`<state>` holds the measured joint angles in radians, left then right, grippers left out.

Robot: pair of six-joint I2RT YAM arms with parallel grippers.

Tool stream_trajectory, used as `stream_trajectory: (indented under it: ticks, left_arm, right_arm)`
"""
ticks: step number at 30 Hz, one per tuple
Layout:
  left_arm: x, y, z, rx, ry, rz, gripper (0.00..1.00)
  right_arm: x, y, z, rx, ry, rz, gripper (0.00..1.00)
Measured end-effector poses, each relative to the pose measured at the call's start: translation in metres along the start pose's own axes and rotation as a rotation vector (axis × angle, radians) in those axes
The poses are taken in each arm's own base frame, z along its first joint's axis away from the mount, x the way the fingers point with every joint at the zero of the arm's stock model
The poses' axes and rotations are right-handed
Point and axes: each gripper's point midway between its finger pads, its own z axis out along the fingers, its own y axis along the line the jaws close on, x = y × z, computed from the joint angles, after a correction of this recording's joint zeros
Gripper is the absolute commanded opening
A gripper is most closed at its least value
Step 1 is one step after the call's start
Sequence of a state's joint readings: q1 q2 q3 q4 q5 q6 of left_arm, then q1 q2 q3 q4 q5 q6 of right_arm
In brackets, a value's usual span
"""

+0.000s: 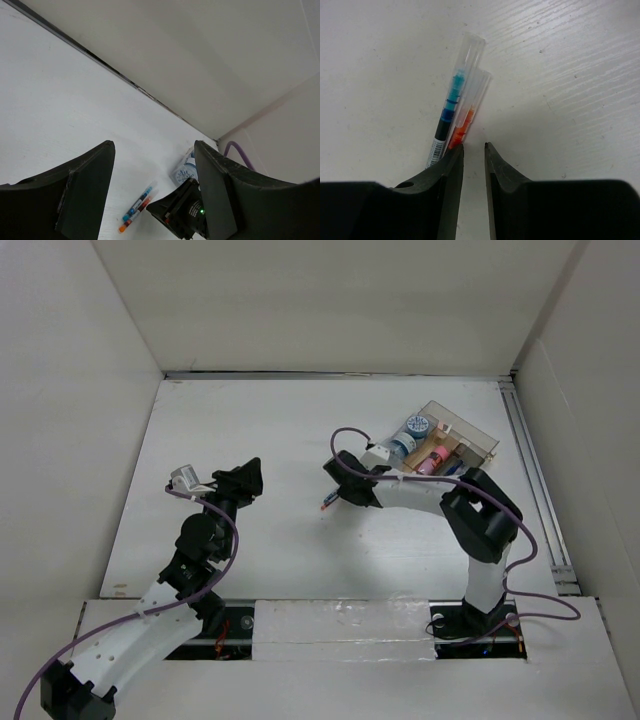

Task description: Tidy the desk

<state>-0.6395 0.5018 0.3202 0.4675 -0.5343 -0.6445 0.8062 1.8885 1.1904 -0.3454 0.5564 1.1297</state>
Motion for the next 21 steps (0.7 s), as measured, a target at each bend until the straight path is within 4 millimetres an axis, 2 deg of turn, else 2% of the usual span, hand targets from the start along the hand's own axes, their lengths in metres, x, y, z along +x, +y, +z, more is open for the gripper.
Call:
stream_trajectory:
  ticks: [8,15,21]
  left_arm:
    - [0.001,0.001,0.000,-0.003,0.004,0.003,0.61]
    - [0.002,0.001,0.001,-0.003,0.005,0.004,0.61]
    - [0.002,0.001,0.001,-0.004,0.004,0.004,0.61]
  right_arm:
    - [-0.004,0.006,0.001,-0.021,-0.001,0.000,0.26]
    - [-0.004,0.009,0.001,-0.035,-0.002,-0.004,0.28]
    - [0.000,0.014,0.009,-0.027,0.004,-0.010,0.28]
